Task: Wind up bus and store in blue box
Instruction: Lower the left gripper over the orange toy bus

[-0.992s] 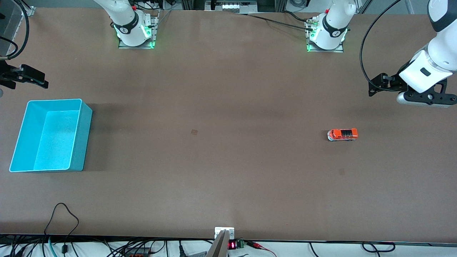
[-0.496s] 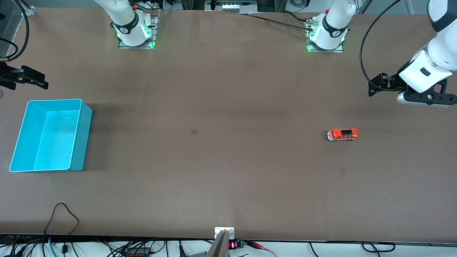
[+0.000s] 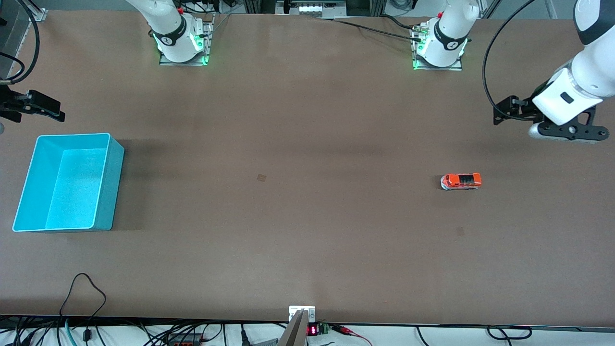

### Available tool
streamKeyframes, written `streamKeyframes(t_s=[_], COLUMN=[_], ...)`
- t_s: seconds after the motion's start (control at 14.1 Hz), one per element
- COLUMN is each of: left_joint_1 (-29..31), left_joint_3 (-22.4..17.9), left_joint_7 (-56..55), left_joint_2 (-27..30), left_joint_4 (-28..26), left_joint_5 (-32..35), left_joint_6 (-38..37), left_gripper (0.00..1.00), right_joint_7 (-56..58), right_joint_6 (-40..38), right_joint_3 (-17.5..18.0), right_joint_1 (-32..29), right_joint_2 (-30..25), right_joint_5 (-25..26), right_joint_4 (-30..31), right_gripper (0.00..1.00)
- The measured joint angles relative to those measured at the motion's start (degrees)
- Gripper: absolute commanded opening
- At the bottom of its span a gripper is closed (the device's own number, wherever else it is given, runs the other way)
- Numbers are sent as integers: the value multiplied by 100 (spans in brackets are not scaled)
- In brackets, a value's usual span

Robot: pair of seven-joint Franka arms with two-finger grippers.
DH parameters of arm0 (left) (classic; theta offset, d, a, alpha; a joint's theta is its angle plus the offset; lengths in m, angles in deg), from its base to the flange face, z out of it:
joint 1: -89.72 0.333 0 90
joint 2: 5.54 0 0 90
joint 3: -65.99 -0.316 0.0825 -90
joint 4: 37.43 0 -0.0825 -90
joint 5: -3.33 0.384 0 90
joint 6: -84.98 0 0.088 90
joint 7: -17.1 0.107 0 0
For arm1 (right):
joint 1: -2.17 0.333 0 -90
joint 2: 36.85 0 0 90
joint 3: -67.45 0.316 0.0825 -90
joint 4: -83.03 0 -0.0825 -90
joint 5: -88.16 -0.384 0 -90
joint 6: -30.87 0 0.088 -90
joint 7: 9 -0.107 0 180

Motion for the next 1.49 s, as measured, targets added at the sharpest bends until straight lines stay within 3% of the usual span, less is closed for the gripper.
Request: streamKeyframes(t_s=[0.28,0.78,1.06,1.49], left_joint_1=[-36,40,125,452], left_joint_3=[99,91,77,71], left_joint_7=[421,3025,4880,7405], left_joint_2=[-180,-563,-1099,-1625], left_joint_4=[-2,-13,-276,-1398], left_joint_5=[0,48,443,479], left_joint_6=[-493,-59,1035,3499], left_gripper=[100,100,100,100], right_joint_7=[-2,-246,-253,-253], right_joint_6=[38,48,49,50], right_joint_3=[0,-4,-4,-4], right_joint_1=[0,-1,-1,-3], right_joint_2=[1,15,20,22], right_joint_5=[-6,-222,-222,-223], right_joint_4=[0,0,0,0], right_gripper=[100,100,100,100])
